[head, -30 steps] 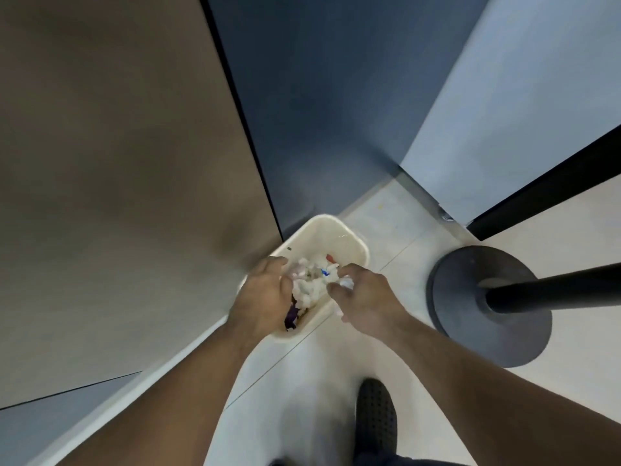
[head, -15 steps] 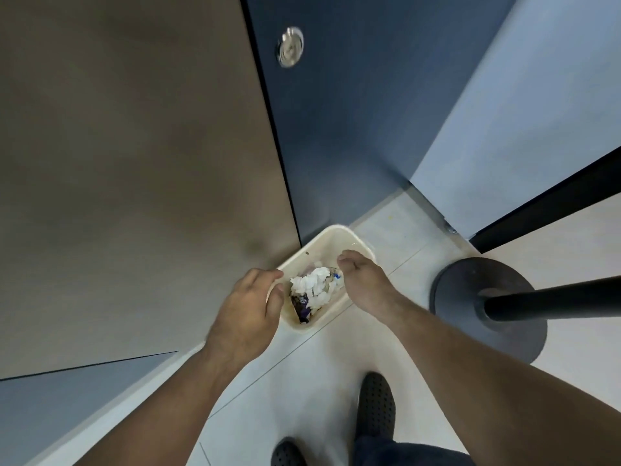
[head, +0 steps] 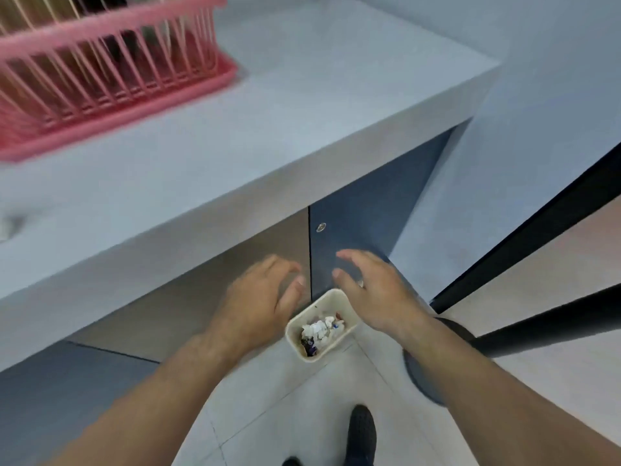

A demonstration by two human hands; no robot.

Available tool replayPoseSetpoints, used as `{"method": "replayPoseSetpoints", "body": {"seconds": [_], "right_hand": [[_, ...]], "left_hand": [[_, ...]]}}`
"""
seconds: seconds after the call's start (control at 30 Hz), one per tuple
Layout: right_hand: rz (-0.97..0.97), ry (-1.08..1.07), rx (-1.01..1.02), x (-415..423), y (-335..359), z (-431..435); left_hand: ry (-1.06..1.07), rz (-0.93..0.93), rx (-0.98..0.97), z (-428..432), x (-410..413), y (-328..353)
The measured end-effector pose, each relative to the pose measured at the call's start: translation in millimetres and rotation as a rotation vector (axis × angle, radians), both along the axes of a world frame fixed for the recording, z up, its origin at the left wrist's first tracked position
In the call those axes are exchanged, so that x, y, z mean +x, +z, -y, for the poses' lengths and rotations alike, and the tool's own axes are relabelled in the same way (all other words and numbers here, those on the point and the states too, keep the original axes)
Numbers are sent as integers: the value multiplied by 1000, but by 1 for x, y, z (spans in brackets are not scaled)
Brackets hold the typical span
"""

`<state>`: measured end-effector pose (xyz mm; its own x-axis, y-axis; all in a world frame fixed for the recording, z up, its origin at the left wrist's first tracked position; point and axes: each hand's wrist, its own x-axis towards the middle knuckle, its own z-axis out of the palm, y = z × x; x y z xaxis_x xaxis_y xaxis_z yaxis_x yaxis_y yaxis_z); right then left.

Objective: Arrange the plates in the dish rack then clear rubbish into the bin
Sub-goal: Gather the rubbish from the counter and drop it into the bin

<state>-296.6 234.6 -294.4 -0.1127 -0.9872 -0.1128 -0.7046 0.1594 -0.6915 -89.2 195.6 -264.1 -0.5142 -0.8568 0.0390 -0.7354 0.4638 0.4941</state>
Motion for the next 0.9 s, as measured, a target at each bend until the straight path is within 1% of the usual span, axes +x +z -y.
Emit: {"method": "replayPoseSetpoints", "body": {"seconds": [0.2, 0.33, 0.5, 0.67, 0.9], "right_hand": [[-103, 92, -159, 15, 111, -14], [-112, 146, -233, 21, 158, -22], [-172, 247, -272, 30, 187, -34], [-158, 270, -281, 36, 195, -44], [-190, 345, -265, 90, 196, -38]], "left_hand": [[-50, -4, -102, -3, 28, 111], [-7, 4, -143, -16, 47, 155], [60, -37, -143, -47, 65, 172], [105, -78, -158, -64, 78, 175], [168, -105, -186, -57, 131, 178]]}}
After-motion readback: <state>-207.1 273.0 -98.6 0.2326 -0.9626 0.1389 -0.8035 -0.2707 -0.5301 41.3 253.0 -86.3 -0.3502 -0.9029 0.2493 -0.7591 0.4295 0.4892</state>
